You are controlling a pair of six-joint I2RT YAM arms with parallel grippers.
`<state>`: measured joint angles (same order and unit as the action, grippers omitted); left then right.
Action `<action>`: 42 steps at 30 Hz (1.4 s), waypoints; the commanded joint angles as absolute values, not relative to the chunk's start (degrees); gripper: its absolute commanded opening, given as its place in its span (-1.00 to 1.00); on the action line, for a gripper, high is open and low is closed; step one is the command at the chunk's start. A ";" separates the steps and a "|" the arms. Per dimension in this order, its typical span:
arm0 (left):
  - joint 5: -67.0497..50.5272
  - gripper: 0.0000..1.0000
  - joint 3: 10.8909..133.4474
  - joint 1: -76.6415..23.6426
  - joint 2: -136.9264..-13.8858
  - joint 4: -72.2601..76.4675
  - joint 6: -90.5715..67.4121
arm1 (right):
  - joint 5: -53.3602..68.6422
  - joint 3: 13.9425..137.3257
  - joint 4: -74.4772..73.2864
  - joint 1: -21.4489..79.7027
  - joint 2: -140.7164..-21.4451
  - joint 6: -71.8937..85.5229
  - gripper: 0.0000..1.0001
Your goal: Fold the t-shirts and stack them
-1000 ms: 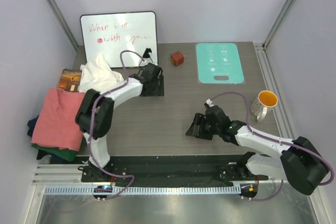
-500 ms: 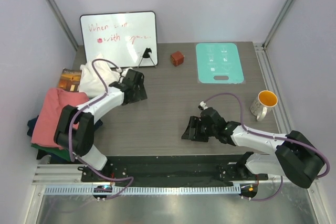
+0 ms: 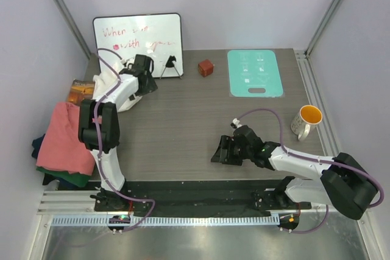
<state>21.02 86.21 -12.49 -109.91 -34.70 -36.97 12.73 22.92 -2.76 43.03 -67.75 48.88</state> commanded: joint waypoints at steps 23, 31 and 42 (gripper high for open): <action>21.34 -0.99 81.77 -6.06 -114.57 -33.84 -40.77 | 14.15 24.00 -0.35 43.42 -71.89 49.39 0.29; 17.41 -1.00 75.50 -10.63 -95.99 -35.67 -42.45 | 14.76 24.26 1.58 43.42 -71.72 50.36 0.29; 11.97 -1.00 71.11 -24.16 -72.70 -43.60 -41.66 | 8.89 28.99 -7.98 43.42 -63.03 47.38 0.29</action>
<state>16.64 73.38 -20.78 -79.64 -41.67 -40.84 13.54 24.38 -3.73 43.05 -67.99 49.47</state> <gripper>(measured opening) 0.054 0.646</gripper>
